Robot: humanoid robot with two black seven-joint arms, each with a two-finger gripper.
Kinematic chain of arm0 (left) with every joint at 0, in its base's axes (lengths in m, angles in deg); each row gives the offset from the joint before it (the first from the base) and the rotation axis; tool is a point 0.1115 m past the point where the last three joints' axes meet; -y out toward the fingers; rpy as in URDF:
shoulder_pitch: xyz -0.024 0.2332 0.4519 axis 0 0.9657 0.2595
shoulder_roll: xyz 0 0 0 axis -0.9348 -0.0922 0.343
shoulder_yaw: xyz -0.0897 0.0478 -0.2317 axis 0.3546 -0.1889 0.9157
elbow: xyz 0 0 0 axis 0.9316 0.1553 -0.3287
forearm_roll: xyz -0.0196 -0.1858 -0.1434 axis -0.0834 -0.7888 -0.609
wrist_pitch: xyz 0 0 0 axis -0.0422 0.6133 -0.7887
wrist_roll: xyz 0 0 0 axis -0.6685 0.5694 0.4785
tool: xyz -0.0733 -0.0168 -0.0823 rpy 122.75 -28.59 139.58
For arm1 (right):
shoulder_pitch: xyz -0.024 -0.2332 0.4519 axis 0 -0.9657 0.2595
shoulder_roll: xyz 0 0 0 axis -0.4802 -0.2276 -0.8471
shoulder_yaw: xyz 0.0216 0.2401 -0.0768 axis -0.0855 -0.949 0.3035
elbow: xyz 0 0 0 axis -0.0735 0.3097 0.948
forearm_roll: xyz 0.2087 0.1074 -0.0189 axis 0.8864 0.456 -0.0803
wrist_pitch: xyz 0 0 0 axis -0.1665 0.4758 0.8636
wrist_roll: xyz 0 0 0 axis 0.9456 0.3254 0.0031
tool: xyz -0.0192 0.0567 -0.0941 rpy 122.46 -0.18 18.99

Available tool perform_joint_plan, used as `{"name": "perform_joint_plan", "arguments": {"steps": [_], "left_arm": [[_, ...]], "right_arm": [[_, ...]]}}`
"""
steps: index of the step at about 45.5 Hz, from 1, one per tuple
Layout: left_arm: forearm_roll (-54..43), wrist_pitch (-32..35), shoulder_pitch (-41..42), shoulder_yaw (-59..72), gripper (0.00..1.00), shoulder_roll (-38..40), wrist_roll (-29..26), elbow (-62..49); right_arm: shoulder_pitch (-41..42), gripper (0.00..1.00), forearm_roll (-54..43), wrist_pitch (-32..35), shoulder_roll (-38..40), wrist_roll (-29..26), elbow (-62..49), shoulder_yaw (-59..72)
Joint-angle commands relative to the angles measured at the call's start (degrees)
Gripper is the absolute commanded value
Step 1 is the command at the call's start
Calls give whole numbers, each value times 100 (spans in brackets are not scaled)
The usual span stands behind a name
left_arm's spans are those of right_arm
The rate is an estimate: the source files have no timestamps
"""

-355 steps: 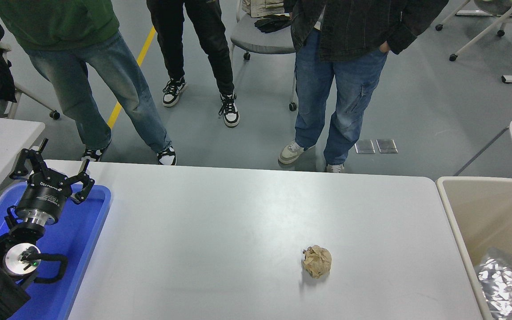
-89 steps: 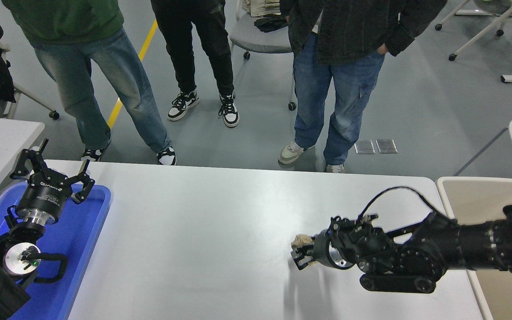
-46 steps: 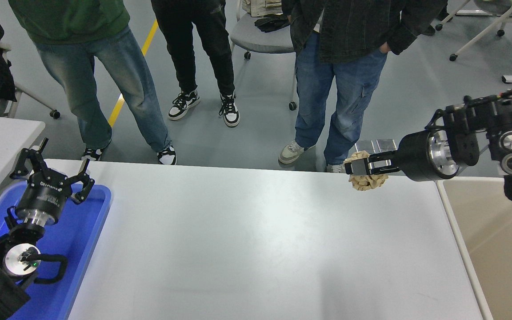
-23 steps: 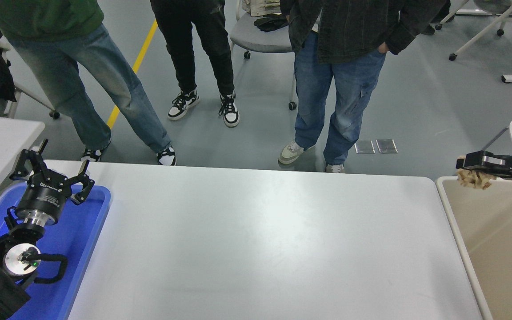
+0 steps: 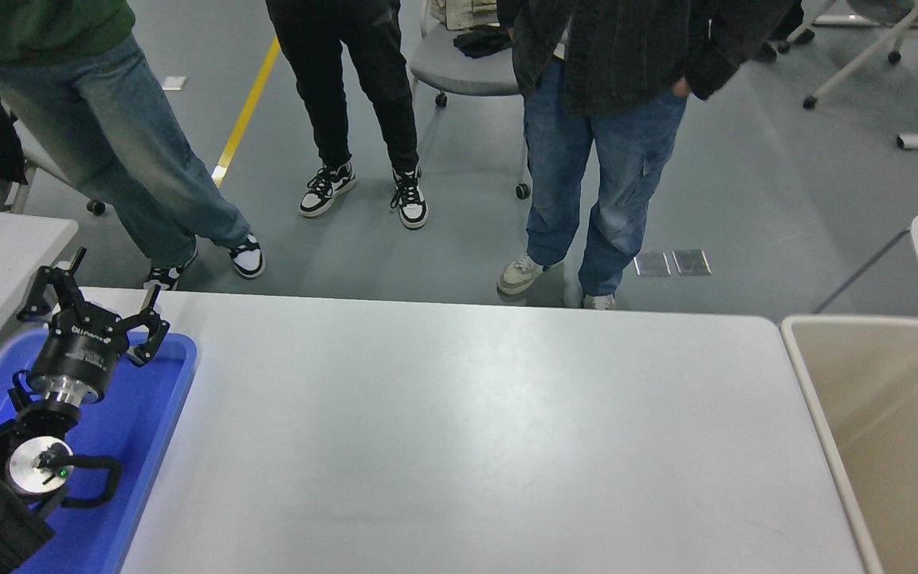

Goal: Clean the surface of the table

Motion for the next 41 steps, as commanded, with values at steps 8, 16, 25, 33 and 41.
{"name": "perform_joint_plan", "arguments": {"steps": [8, 16, 25, 33, 41], "left_arm": [[-1, -1, 0, 0, 100, 1, -9, -1], [-1, -1, 0, 0, 100, 1, -9, -1], [-1, -1, 0, 0, 100, 1, -9, -1], [-1, -1, 0, 0, 100, 1, -9, -1], [-1, -1, 0, 0, 100, 1, -9, -1]], "right_arm": [[-213, 0, 1247, -842, -1347, -928, -1034, 993], [-151, 79, 1291, -939, -1347, -1499, -1061, 1204], [-54, 100, 1335, -1027, -1365, -1535, -1069, 1204], [-37, 100, 2079, -1124, -1365, -1526, -1148, 1107], [323, 99, 4812, -1115, -1391, -1245, -1140, 932]]}}
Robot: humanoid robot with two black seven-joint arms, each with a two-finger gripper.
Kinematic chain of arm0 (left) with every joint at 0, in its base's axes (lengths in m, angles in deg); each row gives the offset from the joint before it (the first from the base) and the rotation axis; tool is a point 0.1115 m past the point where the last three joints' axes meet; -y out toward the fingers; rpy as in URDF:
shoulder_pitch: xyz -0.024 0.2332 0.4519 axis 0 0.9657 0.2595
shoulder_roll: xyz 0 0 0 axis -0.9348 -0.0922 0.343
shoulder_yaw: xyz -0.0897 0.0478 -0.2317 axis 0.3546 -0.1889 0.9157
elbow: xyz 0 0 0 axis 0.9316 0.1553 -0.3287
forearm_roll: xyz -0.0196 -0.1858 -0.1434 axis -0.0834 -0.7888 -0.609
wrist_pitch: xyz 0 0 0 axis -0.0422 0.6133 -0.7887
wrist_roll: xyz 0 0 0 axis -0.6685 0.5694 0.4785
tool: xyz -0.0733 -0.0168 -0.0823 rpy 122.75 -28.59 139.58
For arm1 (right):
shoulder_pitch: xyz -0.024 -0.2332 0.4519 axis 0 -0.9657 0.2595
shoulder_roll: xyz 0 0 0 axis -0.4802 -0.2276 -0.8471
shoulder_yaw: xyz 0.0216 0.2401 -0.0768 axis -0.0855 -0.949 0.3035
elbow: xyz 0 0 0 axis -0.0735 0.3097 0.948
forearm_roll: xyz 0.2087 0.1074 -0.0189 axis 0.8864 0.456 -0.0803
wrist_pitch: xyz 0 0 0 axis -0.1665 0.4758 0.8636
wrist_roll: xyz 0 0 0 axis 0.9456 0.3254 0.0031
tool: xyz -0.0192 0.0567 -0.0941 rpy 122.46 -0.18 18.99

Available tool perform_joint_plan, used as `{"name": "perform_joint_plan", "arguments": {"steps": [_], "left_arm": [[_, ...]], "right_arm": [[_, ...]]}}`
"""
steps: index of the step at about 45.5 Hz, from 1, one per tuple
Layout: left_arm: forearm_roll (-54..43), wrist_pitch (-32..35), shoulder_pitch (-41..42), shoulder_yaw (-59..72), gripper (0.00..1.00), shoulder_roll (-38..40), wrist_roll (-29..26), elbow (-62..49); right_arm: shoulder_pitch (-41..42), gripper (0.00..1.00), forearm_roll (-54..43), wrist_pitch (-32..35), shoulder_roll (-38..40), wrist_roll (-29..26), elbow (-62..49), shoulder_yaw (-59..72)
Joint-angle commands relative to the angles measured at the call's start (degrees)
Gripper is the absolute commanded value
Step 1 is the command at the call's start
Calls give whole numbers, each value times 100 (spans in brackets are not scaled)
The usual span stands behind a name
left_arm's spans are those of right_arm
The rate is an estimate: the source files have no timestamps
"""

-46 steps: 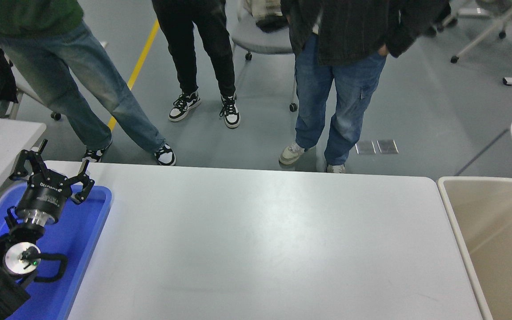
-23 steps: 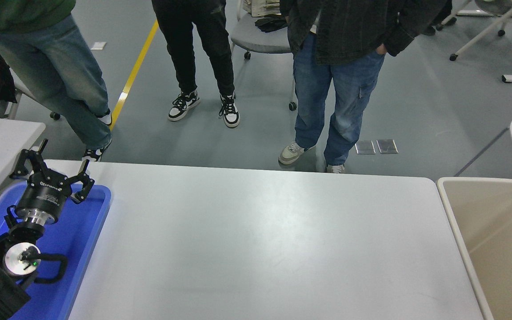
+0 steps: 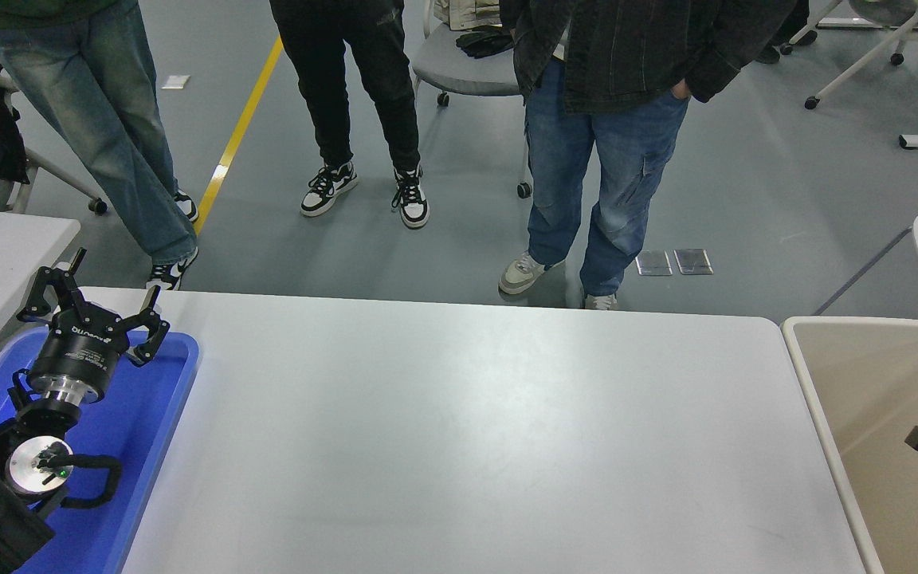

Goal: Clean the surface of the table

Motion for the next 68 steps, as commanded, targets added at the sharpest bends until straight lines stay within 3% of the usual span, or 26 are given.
{"name": "perform_joint_plan", "arguments": {"steps": [1, 6, 12, 21, 37, 50, 68], "left_arm": [[0, 0, 0, 0, 100, 0, -1, 0], [0, 0, 0, 0, 100, 0, -1, 0], [0, 0, 0, 0, 100, 0, -1, 0], [0, 0, 0, 0, 100, 0, -1, 0], [0, 0, 0, 0, 100, 0, -1, 0], [0, 0, 0, 0, 100, 0, -1, 0], [0, 0, 0, 0, 100, 0, -1, 0]], "right_arm": [[354, 99, 2763, -49, -47, 242, -44, -193], [521, 99, 3652, -5, -38, 540, -18, -377], [618, 100, 3723, 47, -38, 1138, 227, -1571], [434, 100, 3680, 424, 137, 2597, 1413, -3900], [-638, 100, 3355, 1620, -248, 2660, 3541, -6116], [-867, 100, 244, 1656, -1488, 2932, 3577, -8235], [-797, 100, 524, 1621, -1322, 2941, 3436, -8253]]}}
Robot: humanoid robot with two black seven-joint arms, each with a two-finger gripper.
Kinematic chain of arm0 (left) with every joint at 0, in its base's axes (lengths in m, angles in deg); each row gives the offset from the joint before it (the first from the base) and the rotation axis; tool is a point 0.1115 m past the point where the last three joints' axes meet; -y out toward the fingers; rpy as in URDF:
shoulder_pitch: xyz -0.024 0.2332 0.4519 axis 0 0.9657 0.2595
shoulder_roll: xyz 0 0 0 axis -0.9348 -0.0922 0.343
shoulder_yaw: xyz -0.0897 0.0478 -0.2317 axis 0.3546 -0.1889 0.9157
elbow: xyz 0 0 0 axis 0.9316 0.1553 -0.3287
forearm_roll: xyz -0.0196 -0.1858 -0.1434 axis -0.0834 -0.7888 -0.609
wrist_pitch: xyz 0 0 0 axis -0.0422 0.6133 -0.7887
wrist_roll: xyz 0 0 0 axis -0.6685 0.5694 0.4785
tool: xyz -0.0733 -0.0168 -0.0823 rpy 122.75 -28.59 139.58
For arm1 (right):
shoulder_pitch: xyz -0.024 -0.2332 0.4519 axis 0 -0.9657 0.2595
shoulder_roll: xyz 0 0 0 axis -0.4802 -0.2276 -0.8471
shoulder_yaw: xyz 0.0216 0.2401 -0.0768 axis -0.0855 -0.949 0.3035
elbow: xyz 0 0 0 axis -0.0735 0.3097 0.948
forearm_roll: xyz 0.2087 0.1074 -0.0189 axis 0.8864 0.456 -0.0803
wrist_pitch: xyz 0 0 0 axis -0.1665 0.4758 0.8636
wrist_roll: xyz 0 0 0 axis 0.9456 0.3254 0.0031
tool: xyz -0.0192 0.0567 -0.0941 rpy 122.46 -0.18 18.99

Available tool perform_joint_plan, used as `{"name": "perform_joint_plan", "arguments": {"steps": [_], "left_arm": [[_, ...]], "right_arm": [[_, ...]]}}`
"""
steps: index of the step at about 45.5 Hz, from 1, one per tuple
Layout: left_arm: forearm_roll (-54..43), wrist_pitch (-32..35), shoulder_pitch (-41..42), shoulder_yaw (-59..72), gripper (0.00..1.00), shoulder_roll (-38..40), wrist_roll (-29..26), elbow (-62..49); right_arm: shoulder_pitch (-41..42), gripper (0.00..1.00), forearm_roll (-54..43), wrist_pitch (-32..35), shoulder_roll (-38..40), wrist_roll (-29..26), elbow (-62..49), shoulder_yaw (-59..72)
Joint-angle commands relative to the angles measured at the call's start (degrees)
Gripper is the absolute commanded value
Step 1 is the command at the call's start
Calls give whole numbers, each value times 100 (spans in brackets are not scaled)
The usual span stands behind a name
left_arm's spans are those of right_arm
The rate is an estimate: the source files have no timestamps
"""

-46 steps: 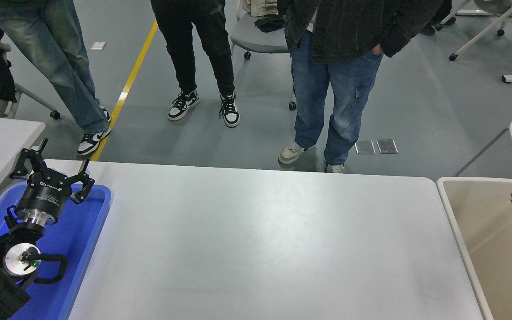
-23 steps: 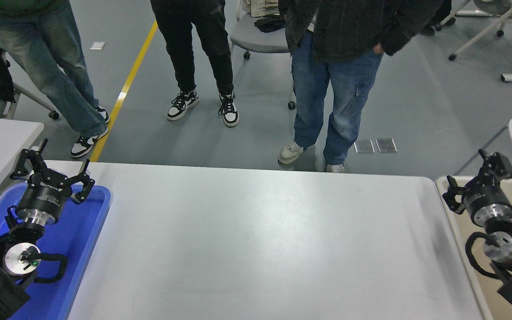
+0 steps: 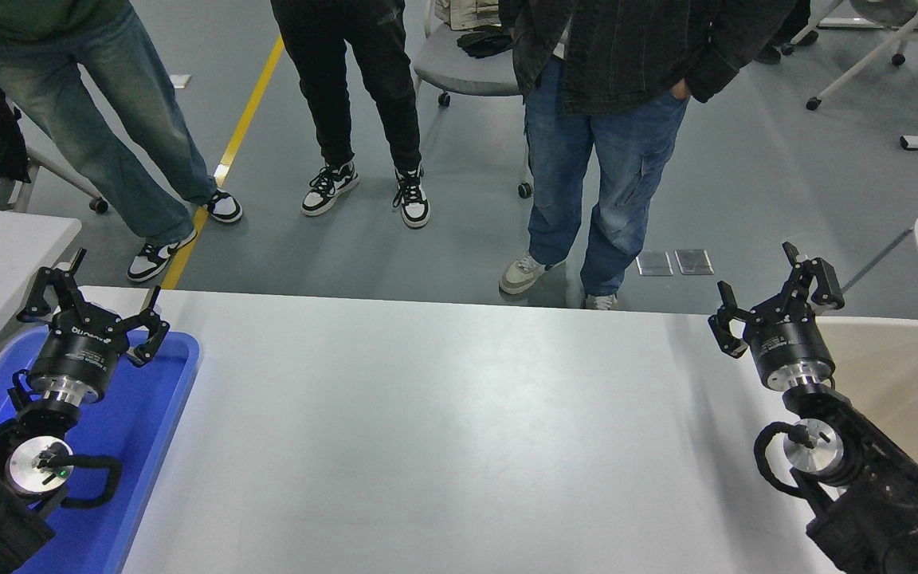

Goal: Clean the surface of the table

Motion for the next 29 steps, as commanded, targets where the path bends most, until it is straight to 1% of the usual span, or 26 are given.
{"name": "perform_joint_plan", "arguments": {"steps": [1, 16, 29], "left_arm": [[0, 0, 0, 0, 100, 0, 0, 0], [0, 0, 0, 0, 100, 0, 9, 0], [0, 0, 0, 0, 100, 0, 9, 0]], "right_arm": [[-4, 100, -80, 31, -8, 34, -47, -198], [-48, 100, -80, 14, -34, 25, -38, -189], [-259, 100, -71, 66, 62, 25, 85, -189]]}}
